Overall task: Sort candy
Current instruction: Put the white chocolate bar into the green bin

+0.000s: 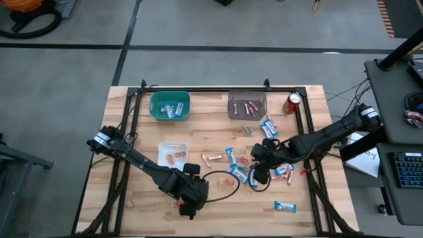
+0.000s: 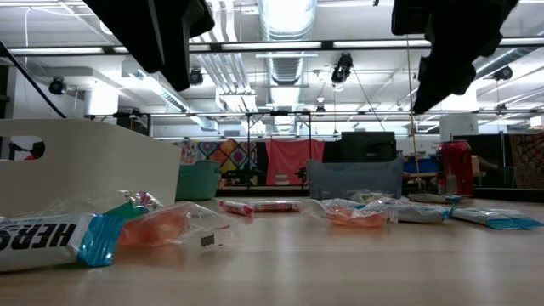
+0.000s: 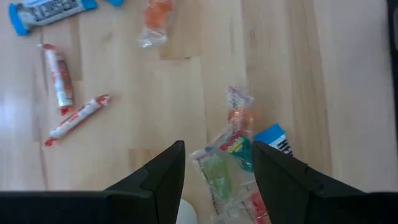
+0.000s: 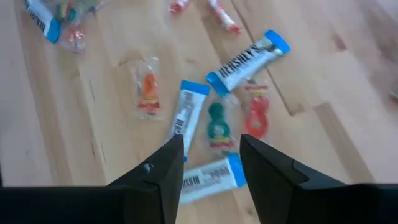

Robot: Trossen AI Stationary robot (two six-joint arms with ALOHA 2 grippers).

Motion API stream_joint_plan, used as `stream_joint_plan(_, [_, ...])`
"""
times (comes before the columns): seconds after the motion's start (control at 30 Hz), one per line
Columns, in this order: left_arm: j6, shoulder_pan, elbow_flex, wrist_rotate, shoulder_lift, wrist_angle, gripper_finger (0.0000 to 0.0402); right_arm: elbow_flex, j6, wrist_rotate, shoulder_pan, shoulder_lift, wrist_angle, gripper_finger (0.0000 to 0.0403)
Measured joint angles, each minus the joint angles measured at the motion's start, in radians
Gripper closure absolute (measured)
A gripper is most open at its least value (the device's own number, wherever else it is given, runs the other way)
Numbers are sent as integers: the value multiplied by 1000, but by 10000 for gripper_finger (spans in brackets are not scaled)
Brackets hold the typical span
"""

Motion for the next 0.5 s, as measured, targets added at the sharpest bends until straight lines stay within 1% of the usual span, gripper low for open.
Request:
stream_joint_plan(0.13, [-7, -3, -2, -40, 0, -16, 233, -57, -71, 1, 29, 50, 148, 229])
stream_joint_plan(0.23, [15, -18, -2, -100, -8, -37, 233, -73, -130, 16, 53, 121, 231, 214])
stream_joint_plan(0.37, [47, -45, -5, -199, -31, -45, 233, -74, -201, 83, 95, 222, 303, 203])
stream_joint_plan(0.43, [54, -54, -14, -225, -50, -42, 233, -73, -203, 108, 110, 262, 332, 202])
stream_joint_plan(0.5, [57, -65, -29, -249, -73, -36, 233, -70, -186, 147, 121, 291, 324, 202])
